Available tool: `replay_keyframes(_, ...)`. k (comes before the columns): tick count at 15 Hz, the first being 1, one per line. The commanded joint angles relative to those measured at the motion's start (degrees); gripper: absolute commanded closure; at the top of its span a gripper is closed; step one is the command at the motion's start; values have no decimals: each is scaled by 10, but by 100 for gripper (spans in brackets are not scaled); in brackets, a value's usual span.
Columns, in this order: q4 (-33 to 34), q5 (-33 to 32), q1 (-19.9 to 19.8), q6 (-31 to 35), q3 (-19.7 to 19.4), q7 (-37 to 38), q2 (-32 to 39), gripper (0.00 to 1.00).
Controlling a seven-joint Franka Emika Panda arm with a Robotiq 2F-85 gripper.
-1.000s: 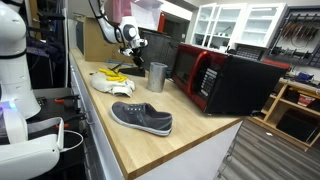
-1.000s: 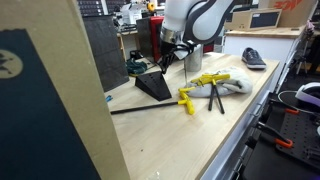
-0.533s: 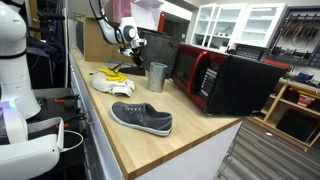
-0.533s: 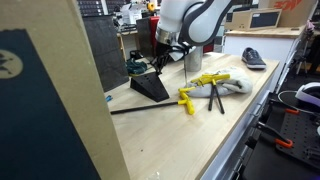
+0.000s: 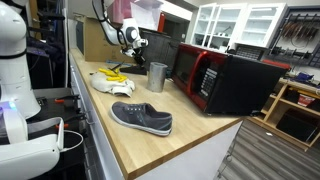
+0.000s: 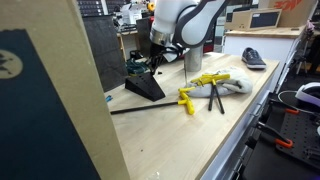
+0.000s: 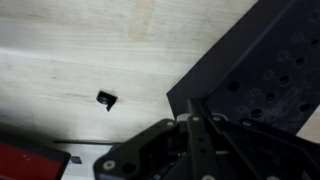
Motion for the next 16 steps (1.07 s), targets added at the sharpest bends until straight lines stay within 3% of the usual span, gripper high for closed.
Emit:
replay_keyframes(1, 5, 12, -12, 46, 23, -21, 10, 100)
replay_keyframes(4, -32, 15, -26, 103, 50, -32, -24, 100)
replay_keyframes(6, -54, 30, -62, 134, 103, -54, -41, 100)
replay_keyframes(7, -62, 97, -61, 142, 121, -114, -43, 100)
replay_keyframes(8, -61, 115, -119, 143, 203, -136, -28, 100)
replay_keyframes(10, -40, 217, -152, 125, 288, -231, 4, 100)
replay_keyframes(13, 0, 297, -251, 75, 434, -333, 55, 100)
replay_keyframes(14, 0, 302, -284, 54, 469, -347, 62, 100)
replay_keyframes(16, 3, 313, -316, 5, 495, -358, 69, 100)
